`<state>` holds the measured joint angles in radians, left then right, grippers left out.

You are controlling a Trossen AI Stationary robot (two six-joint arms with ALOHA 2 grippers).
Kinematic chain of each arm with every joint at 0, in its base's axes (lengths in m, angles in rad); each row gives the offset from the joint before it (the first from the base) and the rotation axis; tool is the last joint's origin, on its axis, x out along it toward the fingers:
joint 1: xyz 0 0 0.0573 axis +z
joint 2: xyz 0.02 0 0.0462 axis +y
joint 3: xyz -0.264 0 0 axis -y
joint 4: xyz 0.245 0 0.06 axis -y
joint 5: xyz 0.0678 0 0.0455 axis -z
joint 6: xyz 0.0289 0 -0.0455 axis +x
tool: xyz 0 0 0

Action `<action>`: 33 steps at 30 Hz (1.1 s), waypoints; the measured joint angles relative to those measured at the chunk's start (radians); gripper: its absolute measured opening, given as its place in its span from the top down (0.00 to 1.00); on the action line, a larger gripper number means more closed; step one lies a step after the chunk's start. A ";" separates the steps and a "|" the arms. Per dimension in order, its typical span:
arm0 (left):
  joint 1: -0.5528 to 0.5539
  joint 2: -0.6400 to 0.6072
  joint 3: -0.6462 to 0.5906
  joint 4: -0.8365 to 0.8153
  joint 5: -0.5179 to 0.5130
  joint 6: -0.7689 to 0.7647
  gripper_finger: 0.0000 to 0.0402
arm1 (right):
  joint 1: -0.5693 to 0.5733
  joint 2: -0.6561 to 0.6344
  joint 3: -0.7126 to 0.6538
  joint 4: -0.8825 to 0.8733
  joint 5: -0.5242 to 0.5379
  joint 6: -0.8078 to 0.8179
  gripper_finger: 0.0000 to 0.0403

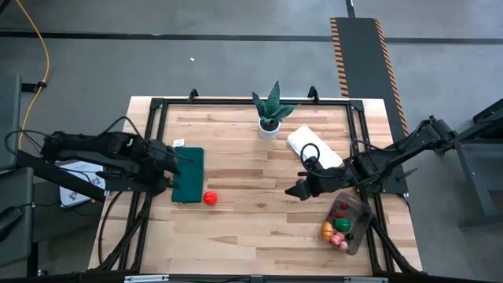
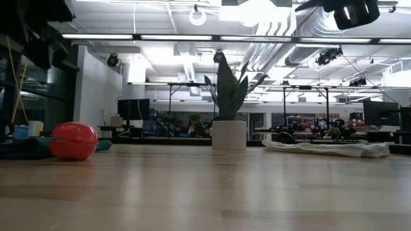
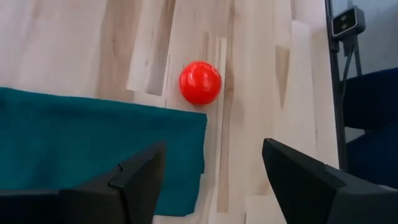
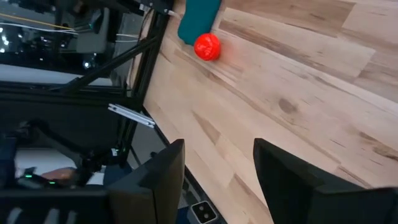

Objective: Pick and placing Produce into tupperware
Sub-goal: Put the red tomato into the black bin

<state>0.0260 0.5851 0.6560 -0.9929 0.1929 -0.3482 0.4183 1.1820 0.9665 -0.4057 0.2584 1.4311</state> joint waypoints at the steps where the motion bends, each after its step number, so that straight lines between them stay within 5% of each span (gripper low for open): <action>1: 0.000 0.003 -0.018 0.019 0.008 0.000 0.35 | 0.000 0.000 0.000 0.008 0.000 0.000 0.55; 33: -0.001 0.471 -0.051 0.337 0.080 0.038 0.18 | 0.000 0.000 0.000 0.024 0.018 -0.091 0.55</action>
<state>0.0254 1.0566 0.6052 -0.6560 0.2733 -0.3098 0.4183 1.1824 0.9665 -0.3820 0.2768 1.3402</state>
